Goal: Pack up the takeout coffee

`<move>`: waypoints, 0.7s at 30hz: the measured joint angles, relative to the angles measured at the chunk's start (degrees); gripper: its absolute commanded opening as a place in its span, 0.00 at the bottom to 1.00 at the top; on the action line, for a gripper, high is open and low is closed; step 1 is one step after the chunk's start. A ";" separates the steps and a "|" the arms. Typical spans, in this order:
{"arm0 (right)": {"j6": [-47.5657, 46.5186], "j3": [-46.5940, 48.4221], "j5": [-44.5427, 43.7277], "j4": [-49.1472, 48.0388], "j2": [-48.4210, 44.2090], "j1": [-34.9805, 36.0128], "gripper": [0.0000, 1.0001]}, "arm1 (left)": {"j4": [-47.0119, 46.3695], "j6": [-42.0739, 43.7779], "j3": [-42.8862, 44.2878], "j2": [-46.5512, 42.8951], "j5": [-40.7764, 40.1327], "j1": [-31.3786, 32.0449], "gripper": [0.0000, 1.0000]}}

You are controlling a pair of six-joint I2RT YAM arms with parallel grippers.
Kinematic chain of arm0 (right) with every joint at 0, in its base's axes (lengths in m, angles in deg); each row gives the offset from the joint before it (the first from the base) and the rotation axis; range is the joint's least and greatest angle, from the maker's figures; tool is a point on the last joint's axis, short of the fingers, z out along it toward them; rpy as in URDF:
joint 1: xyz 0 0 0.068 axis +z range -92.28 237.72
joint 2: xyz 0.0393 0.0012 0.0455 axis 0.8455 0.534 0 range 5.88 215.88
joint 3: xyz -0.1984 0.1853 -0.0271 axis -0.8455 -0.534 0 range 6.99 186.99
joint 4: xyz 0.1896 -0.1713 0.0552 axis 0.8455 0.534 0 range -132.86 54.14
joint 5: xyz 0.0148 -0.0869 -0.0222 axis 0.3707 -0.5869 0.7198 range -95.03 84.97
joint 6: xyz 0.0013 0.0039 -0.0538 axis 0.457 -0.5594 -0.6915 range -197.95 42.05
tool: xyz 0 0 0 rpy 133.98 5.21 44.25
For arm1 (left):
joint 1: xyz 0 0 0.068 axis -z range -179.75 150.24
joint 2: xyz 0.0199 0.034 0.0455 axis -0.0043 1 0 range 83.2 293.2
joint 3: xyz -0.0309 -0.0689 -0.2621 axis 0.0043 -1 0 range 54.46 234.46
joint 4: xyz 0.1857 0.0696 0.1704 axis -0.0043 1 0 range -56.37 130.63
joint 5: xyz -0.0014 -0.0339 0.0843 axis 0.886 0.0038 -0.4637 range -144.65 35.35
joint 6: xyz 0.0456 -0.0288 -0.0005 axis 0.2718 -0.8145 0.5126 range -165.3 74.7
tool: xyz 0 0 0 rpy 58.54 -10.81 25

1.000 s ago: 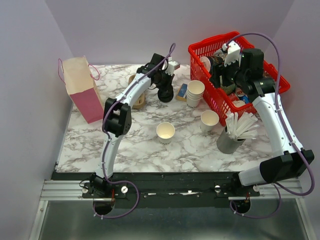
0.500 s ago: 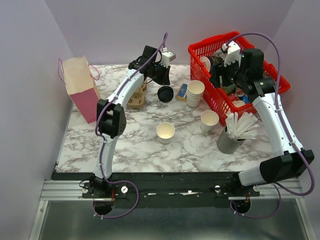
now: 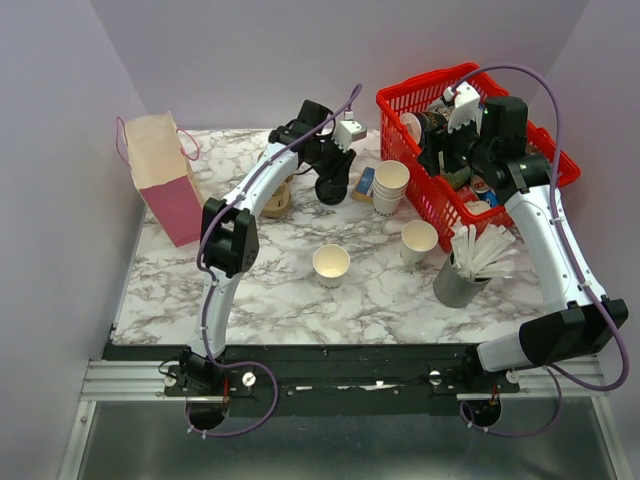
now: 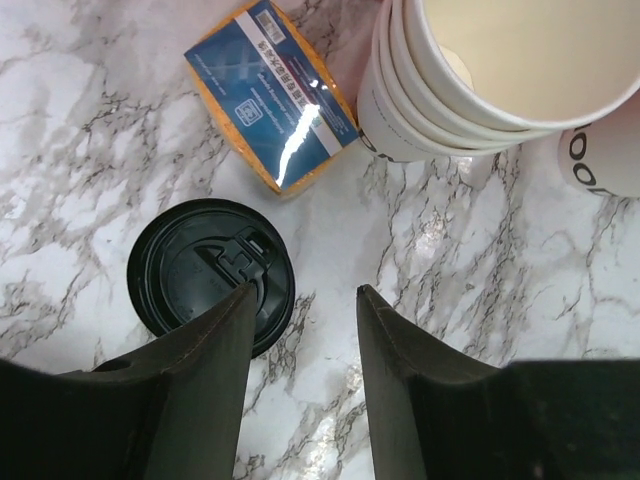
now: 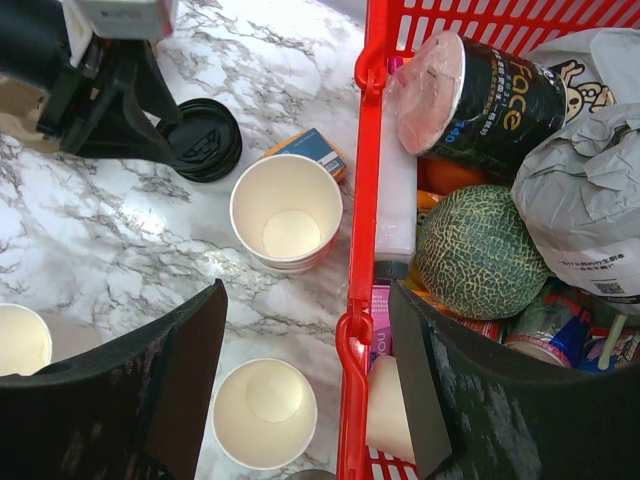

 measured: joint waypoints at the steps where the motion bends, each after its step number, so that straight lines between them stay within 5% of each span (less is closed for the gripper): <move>1: -0.02 0.00 0.00 0.00 -0.02 0.00 0.74 | 0.24 0.52 0.00 0.28 -0.02 0.09 0.52; 21: -0.02 0.00 0.02 0.00 -0.02 0.00 0.74 | 1.62 3.17 0.26 6.01 -2.97 0.92 0.37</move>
